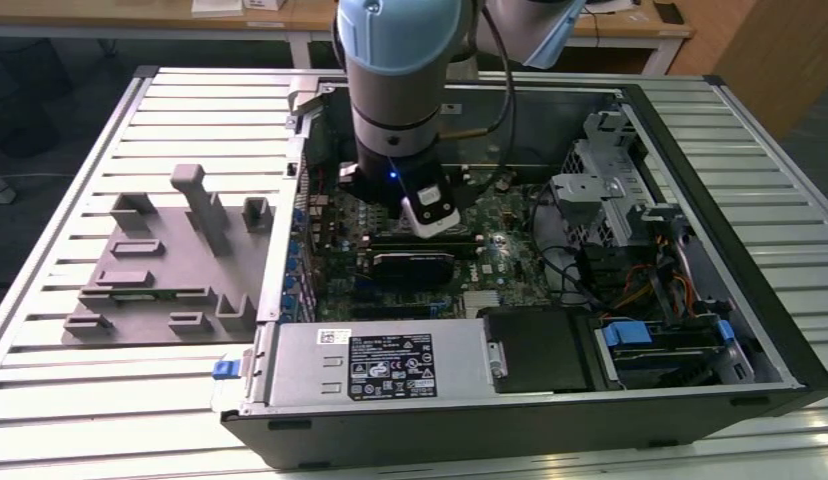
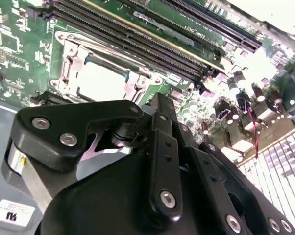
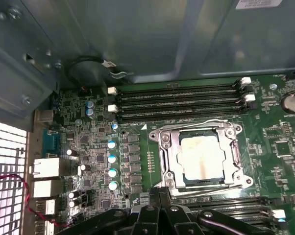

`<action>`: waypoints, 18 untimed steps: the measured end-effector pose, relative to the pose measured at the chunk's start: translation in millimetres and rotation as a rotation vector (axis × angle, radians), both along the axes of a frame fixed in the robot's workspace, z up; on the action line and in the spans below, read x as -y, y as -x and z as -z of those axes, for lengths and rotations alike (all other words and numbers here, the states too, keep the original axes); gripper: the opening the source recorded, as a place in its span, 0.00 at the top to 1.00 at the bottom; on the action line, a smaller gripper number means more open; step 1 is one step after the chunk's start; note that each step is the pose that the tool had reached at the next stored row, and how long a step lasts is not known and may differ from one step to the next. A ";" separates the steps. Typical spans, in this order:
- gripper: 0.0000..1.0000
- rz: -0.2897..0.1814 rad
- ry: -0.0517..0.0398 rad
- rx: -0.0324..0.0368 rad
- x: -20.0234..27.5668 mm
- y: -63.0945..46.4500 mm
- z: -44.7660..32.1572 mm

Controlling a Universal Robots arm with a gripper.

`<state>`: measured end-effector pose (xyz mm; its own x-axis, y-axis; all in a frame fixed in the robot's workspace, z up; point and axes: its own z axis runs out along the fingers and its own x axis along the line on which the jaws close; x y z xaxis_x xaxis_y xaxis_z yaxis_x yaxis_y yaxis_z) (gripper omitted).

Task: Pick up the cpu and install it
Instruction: 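Install the second cpu locking lever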

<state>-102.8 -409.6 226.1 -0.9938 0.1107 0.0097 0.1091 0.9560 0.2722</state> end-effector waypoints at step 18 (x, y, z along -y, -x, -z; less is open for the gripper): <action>0.89 0.022 0.0865 0.0005 -19.5 -7.6 -0.6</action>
